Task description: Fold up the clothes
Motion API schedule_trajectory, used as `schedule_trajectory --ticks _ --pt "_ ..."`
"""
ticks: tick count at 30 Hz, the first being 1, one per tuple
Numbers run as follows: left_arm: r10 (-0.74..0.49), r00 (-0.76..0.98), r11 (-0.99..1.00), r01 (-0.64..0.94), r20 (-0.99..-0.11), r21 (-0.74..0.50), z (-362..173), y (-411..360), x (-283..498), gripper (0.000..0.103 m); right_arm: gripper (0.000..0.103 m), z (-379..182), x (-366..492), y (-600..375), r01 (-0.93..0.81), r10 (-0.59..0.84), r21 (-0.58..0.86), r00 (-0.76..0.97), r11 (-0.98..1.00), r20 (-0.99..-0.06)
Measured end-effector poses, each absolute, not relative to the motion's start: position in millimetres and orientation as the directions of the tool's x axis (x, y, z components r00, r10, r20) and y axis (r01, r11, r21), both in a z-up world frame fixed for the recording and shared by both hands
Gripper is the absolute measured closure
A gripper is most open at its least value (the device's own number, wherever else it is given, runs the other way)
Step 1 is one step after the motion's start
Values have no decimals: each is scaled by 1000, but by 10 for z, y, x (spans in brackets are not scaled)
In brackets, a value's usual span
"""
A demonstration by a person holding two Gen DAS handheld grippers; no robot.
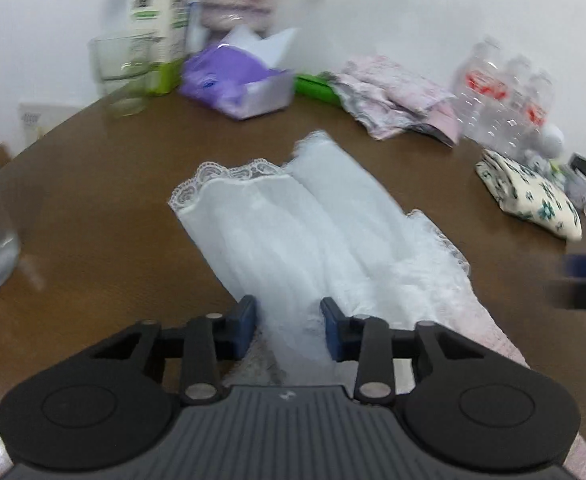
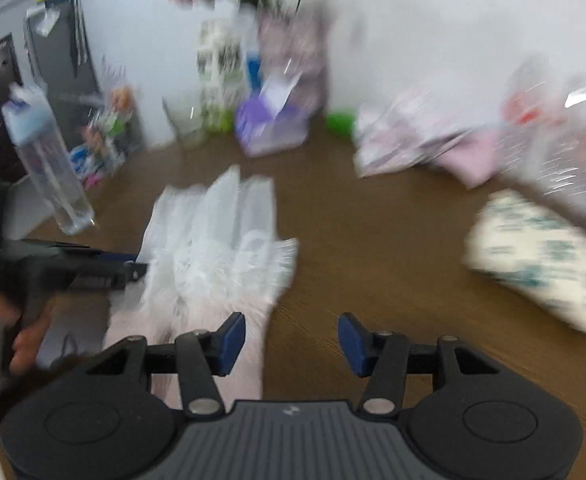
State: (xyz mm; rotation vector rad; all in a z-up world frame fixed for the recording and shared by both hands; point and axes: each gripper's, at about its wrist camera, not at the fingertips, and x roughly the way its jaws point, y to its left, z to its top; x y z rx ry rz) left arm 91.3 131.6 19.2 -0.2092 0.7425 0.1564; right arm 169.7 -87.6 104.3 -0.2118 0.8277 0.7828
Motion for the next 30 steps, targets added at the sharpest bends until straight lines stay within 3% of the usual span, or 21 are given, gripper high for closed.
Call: schedule_trajectory --ticks 4,5,6,11,14,16,18,19,21,23,28,30 --pt "92 753 990 -140 -652 -23 154 1166 1138 88 55 653 2001 -419 -684 554 158 409 712 -725" --pt "91 757 993 -119 -647 1 148 1144 1213 89 69 614 1999 -368 -692 550 126 435 711 -713" --pt "87 758 995 -102 -646 13 146 1130 1347 94 103 579 2007 -325 -693 542 95 463 714 -701" --pt "40 802 998 -7 -596 57 129 995 2231 98 102 524 2336 -404 -451 332 -8 667 892 -667" --pt "67 844 996 -28 -532 80 192 894 2722 91 99 499 2681 -523 -288 226 14 721 958 -655" --pt "76 843 997 -69 -533 34 346 906 2774 77 89 546 2821 -609 -267 231 55 691 962 -685" --pt "-29 875 999 6 -484 -49 537 963 2425 65 87 727 2672 -753 -340 289 63 672 938 -682" --pt "-84 873 996 83 -481 -23 602 927 2208 61 86 812 2586 -822 -377 316 64 658 924 -683" --pt "-163 845 971 228 -509 67 683 806 1751 61 85 905 2270 -929 -476 359 43 598 878 -717" --pt "-153 806 952 275 -573 132 612 631 1244 62 86 986 1944 -1032 -569 394 27 533 822 -749" --pt "-228 743 928 361 -630 89 317 299 3 63 89 759 820 -1188 -715 435 -16 442 699 -784" --pt "-214 758 935 342 -617 96 262 198 -377 60 83 739 419 -1296 -710 428 -50 478 703 -767"
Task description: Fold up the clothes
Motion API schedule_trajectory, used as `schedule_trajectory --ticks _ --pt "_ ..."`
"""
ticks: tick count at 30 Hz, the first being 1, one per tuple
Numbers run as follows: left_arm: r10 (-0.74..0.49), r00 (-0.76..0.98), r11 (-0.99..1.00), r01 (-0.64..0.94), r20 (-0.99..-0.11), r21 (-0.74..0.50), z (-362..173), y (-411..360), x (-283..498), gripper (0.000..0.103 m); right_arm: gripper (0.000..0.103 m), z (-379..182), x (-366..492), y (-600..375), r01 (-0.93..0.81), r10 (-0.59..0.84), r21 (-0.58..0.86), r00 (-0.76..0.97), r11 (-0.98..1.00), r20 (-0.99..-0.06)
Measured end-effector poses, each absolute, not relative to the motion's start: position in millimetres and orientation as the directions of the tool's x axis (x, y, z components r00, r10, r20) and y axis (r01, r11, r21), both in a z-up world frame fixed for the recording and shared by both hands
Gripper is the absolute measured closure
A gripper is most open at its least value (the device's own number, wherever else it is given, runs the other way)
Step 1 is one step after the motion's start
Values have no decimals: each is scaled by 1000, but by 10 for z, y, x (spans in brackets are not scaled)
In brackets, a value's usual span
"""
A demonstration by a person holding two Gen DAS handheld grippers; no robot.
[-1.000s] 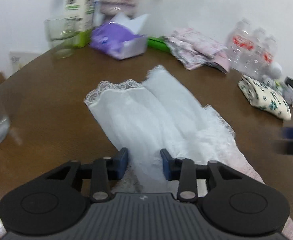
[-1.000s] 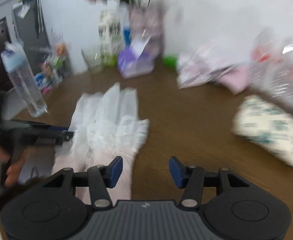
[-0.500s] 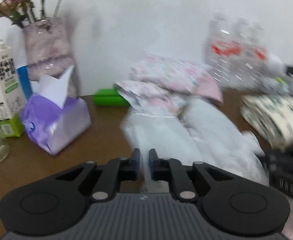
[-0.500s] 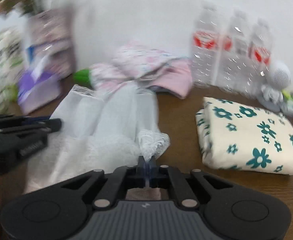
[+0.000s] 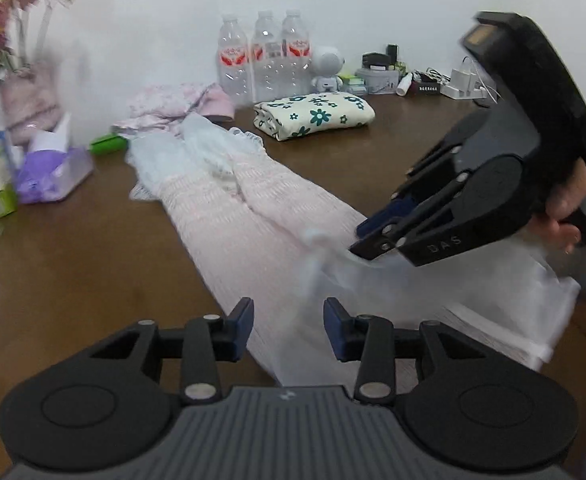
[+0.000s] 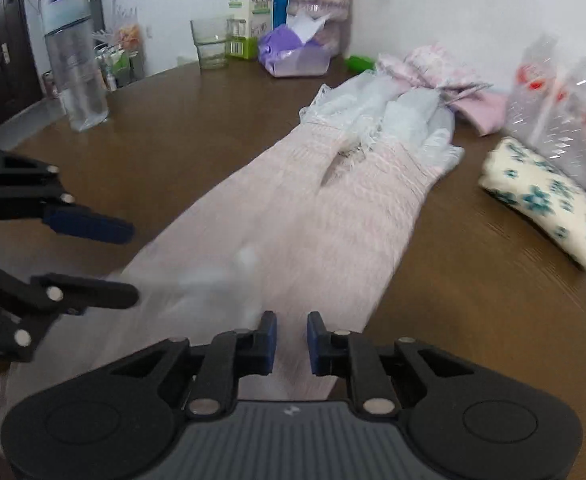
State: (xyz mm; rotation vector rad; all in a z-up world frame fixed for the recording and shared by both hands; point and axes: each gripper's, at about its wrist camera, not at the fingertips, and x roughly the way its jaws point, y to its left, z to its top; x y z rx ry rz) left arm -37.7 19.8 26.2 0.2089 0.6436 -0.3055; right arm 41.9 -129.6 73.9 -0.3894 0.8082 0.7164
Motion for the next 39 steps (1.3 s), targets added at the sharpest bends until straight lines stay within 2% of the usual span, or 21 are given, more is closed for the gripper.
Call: schedule_trajectory --ticks 1,2,3,4,5,6,7,8,13,16,19,20,21,22,23,24,25,28,30,34,39 --pt "-211 769 935 339 -604 105 254 161 -509 56 78 785 237 -1403 -715 470 -33 493 699 -732" --pt "-195 777 933 336 -598 132 235 105 -594 53 63 827 62 -1510 -720 512 -12 504 694 -695" --pt "-179 785 930 332 -593 159 216 49 -678 51 56 835 -57 -1610 -727 561 35 497 686 -662" --pt "-155 787 922 333 -598 199 161 -25 -710 52 57 811 -127 -1656 -728 576 55 491 683 -653" --pt "-132 782 916 331 -609 225 134 -66 -706 54 59 763 -216 -1665 -719 559 41 503 694 -659" --pt "-109 777 911 328 -620 251 107 -105 -700 61 63 713 -304 -1671 -708 541 24 516 705 -665" --pt "-81 776 907 317 -626 276 75 -139 -699 76 72 651 -376 -1667 -695 514 -7 538 719 -668" --pt "-70 782 904 312 -619 292 51 -128 -741 81 97 603 -419 -1696 -682 505 -11 551 731 -665" --pt "-27 808 886 292 -589 359 -16 13 -953 82 96 558 -662 -1809 -656 483 8 547 755 -684" --pt "-103 757 900 348 -645 264 155 192 -1083 74 88 717 -790 -1833 -671 476 -21 548 741 -688" --pt "-173 764 911 364 -622 194 466 365 -1065 55 57 1009 -783 -1836 -676 547 -16 609 736 -574" --pt "-147 787 911 343 -599 228 509 331 -929 54 49 1037 -670 -1750 -681 554 -44 631 731 -544" --pt "-119 810 911 319 -574 262 551 296 -789 54 49 1002 -514 -1622 -668 533 -83 657 739 -533" --pt "-115 810 900 330 -575 284 517 249 -587 54 49 962 -355 -1497 -655 513 -118 679 746 -525" --pt "-118 800 899 337 -588 279 453 232 -481 56 57 893 -175 -1388 -648 497 -120 677 752 -544" --pt "-120 790 899 344 -601 272 388 215 -378 65 69 825 2 -1286 -642 483 -117 671 757 -562" --pt "-123 780 898 351 -614 266 324 199 -274 74 72 764 151 -1234 -642 488 -74 648 763 -585" --pt "-143 758 904 362 -636 228 167 201 -62 75 75 586 462 -1165 -615 505 56 590 787 -630" --pt "-164 759 914 358 -630 193 130 273 -73 75 97 557 457 -1199 -610 499 49 598 791 -627" --pt "-138 757 918 340 -639 204 189 332 -124 77 99 732 345 -1318 -638 450 -131 659 759 -603" --pt "-181 758 910 370 -627 184 291 280 -84 72 98 572 164 -988 -731 363 -420 650 538 -667"
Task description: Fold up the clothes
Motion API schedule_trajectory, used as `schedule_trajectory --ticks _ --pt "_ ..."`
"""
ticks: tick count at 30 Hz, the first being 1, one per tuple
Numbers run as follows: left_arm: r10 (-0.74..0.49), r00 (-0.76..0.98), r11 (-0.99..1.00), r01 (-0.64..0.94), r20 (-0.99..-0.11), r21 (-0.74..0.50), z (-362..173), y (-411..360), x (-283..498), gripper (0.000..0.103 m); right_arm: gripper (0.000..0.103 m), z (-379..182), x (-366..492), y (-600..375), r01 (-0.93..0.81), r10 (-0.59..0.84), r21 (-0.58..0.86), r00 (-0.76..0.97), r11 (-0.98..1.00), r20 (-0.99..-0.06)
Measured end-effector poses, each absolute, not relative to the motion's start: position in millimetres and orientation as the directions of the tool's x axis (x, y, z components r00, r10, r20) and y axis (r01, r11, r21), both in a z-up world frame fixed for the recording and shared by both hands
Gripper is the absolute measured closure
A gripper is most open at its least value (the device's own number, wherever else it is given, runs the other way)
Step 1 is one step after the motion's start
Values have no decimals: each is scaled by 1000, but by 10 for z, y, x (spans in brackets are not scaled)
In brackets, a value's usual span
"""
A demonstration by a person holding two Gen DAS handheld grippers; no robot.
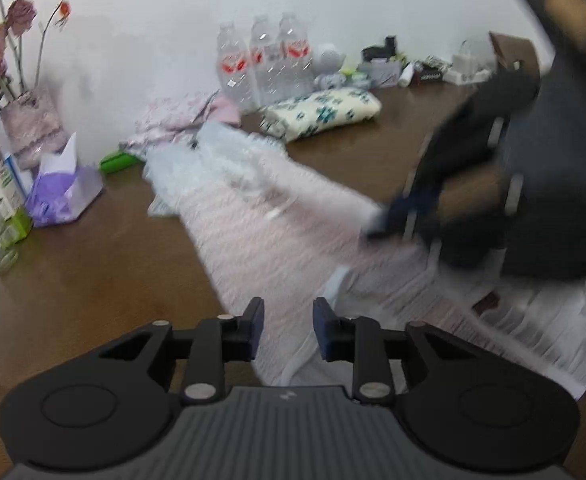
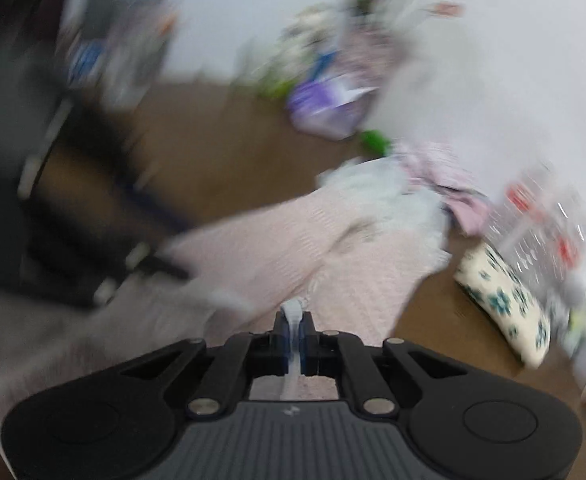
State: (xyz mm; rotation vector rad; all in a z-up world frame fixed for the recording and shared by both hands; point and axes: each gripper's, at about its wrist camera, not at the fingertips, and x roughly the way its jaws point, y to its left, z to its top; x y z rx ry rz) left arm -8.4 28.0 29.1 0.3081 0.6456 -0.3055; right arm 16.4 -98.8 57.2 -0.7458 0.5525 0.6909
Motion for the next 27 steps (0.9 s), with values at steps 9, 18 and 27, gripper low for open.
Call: schedule_trajectory --ticks 9,18,27 --pt "-269 737 913 400 -620 80 405 344 12 71 60 764 19 -1340 -802 498 -248 545 543 -674" --pt "-175 747 898 388 -641 206 155 -166 414 87 79 925 1299 -1503 -603 507 86 575 793 -643" --pt "-171 765 924 342 -621 168 117 -124 330 88 97 462 2234 -986 -579 425 -9 608 815 -671"
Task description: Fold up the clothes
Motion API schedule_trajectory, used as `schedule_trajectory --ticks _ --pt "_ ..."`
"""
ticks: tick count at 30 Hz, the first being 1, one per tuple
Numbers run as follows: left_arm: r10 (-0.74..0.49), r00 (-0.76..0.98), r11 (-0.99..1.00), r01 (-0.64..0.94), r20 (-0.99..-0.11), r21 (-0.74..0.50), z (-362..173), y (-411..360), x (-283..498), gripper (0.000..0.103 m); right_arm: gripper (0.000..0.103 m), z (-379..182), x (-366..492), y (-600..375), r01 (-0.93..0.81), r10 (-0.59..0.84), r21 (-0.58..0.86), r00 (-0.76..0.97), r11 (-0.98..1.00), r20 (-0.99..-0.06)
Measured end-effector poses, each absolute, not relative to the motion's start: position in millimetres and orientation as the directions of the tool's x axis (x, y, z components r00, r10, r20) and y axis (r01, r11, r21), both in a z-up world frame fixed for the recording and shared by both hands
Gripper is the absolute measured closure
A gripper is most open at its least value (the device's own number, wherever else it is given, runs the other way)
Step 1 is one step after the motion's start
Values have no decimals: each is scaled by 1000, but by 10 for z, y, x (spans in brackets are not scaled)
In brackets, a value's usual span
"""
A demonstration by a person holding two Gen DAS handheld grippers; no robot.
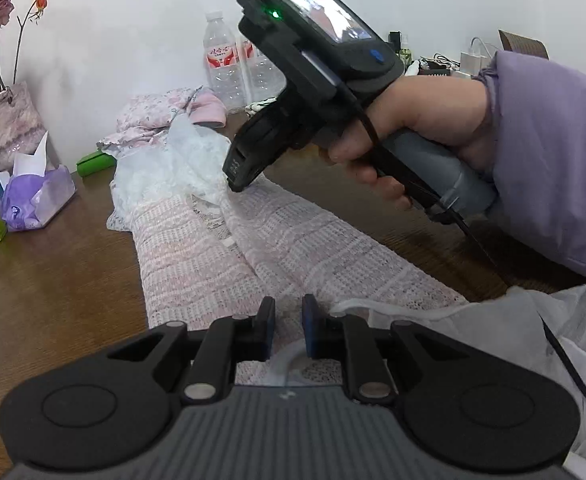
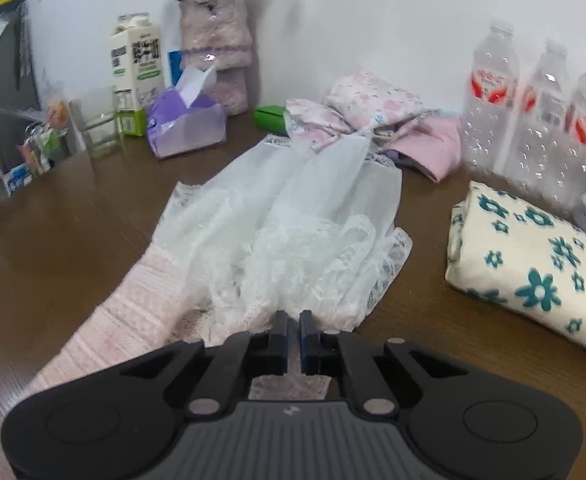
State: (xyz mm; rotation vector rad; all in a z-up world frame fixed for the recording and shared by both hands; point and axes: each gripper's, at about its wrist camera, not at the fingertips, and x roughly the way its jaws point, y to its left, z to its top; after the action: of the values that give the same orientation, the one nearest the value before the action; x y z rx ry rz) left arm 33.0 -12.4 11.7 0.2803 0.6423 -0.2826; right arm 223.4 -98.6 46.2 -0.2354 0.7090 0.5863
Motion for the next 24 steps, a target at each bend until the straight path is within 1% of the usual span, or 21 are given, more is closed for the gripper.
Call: schedule_trajectory --ticks 1,2,3,4,6,8,9,10,11,12,14,16,18,20,22,23,24 --pt "-172 767 924 343 -618 168 110 -125 323 88 97 484 2220 -1034 -567 414 -13 617 824 -669" --pt "-173 769 924 343 -615 168 103 -126 316 88 93 518 2189 -1107 -541 397 -10 629 841 -668" --pt "-175 769 925 343 -615 166 101 -128 321 88 93 558 2122 -1190 -539 407 1 633 842 -658" --pt "-176 769 925 342 -615 163 99 -130 325 88 93 596 2050 -1271 -543 421 16 632 840 -651" --pt "-177 768 926 342 -616 160 98 -134 338 88 94 628 1835 -1406 -614 497 76 554 785 -668" --pt "-177 768 926 342 -616 159 99 -139 341 88 95 539 1675 -1444 -648 496 58 518 759 -697" --pt "-177 768 926 342 -616 160 101 -144 343 87 91 515 1614 -1476 -639 488 28 558 769 -671" --pt "-178 767 927 340 -617 156 106 -143 351 87 87 520 1552 -1502 -614 460 5 587 789 -666" --pt "-182 766 928 340 -617 149 116 -127 365 86 86 525 1490 -1528 -588 432 -18 614 809 -661" --pt "-193 773 932 337 -604 134 188 -56 280 82 86 540 1419 -1558 -566 409 -36 637 824 -653" --pt "-214 788 939 330 -577 102 337 89 102 76 86 693 1156 -1674 -583 451 -10 639 813 -623" --pt "-234 802 944 323 -549 69 486 234 -75 62 86 815 795 -1782 -624 495 -12 631 781 -597" --pt "-226 822 944 318 -522 92 571 437 -404 58 87 875 369 -1919 -681 542 -37 614 732 -573" --pt "-188 834 953 283 -519 111 541 618 -763 58 84 880 -94 -2104 -708 568 -102 635 699 -524" --pt "-230 823 940 326 -519 102 508 659 -1114 58 83 888 -543 -2276 -738 601 -152 636 658 -484" --pt "-282 809 915 388 -516 109 491 605 -1289 57 81 891 -737 -2352 -773 643 -135 598 619 -478" --pt "-342 786 872 469 -515 137 459 502 -1452 56 75 883 -871 -2373 -814 678 -119 545 568 -494"
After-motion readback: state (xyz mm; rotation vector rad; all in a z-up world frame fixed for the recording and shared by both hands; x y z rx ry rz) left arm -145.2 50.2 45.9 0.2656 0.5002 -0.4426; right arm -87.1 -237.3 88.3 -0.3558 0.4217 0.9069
